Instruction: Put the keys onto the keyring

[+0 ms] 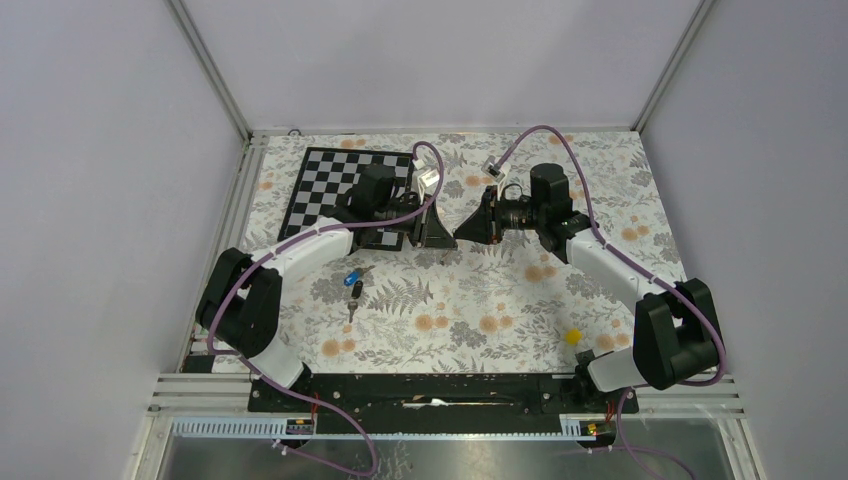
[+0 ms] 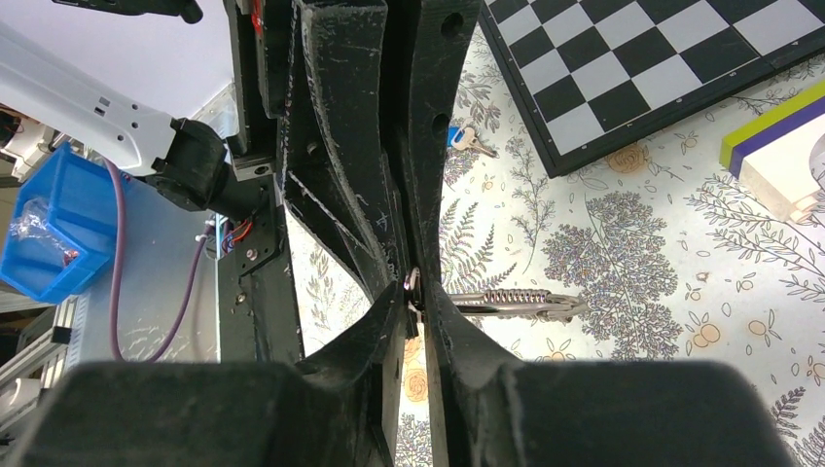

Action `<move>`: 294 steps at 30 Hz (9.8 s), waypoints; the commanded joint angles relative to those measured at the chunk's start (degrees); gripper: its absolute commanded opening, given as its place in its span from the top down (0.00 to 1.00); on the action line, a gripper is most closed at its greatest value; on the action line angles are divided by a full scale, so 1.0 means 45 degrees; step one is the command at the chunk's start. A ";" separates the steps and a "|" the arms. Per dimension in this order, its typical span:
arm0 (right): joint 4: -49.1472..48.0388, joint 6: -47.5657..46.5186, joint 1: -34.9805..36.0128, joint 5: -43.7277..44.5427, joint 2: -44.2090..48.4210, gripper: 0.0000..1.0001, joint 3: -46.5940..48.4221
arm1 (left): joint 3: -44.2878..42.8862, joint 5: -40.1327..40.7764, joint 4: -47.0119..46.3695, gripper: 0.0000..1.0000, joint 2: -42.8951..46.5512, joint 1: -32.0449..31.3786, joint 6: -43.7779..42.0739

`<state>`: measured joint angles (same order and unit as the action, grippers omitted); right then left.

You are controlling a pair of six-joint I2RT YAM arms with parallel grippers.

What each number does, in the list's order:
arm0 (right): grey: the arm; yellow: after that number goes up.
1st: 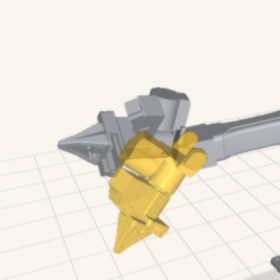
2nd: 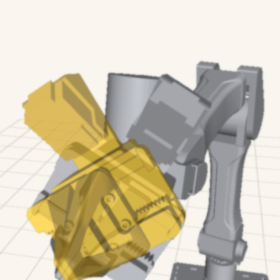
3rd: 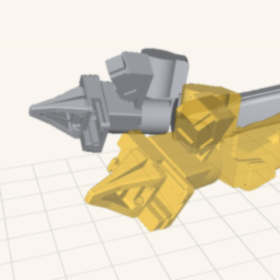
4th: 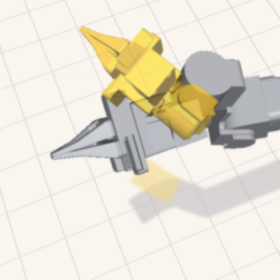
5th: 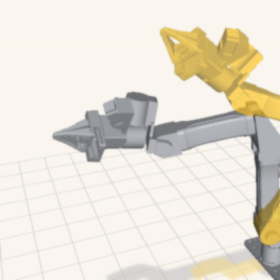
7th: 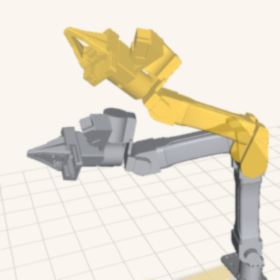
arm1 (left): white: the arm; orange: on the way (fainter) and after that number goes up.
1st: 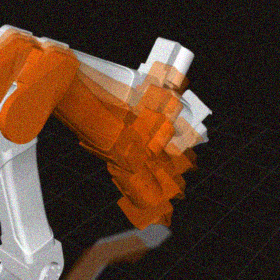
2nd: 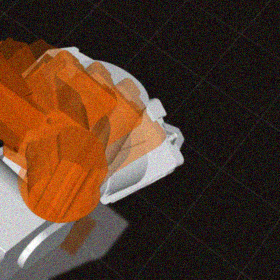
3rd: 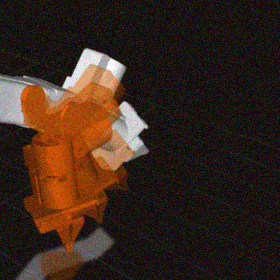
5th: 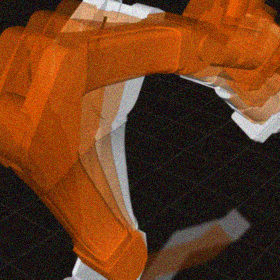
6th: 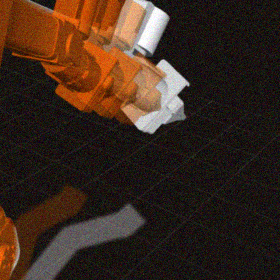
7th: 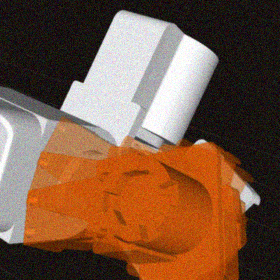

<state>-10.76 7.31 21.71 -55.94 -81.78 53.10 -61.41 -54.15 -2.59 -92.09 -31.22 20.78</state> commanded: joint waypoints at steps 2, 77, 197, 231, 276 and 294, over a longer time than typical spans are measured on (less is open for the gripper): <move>-0.0029 -0.0144 0.0116 0.0147 0.0270 0.82 0.0382 | -0.0515 -0.0017 -0.0577 1.00 0.0142 -0.0073 -0.0114; 0.2081 -0.4201 -0.0646 -0.1574 0.2774 1.00 -0.0953 | 0.0182 0.7808 1.0165 0.27 0.0490 0.4678 -1.0442; 0.1886 -0.4691 -0.1077 -0.1103 0.2697 1.00 -0.1461 | 0.2082 0.9720 1.0155 0.50 0.1842 0.2393 -1.0069; 0.1825 -0.4772 -0.1073 -0.1045 0.2760 1.00 -0.1556 | 0.1205 0.7188 1.1064 0.74 -0.0707 0.3149 -0.9788; 0.1942 -0.5101 -0.1076 -0.0796 0.2726 1.00 -0.1640 | 0.1789 0.9794 1.0050 0.85 0.0534 -0.1335 -1.0728; 0.1955 -0.5175 -0.1076 -0.0771 0.2751 1.00 -0.1683 | 0.2045 0.9230 0.9853 0.60 0.0470 -0.1362 -1.0789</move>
<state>-0.62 -14.83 17.19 -59.33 -70.39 45.67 -52.58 -11.75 43.11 -90.41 -37.15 -27.18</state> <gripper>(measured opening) 0.022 0.396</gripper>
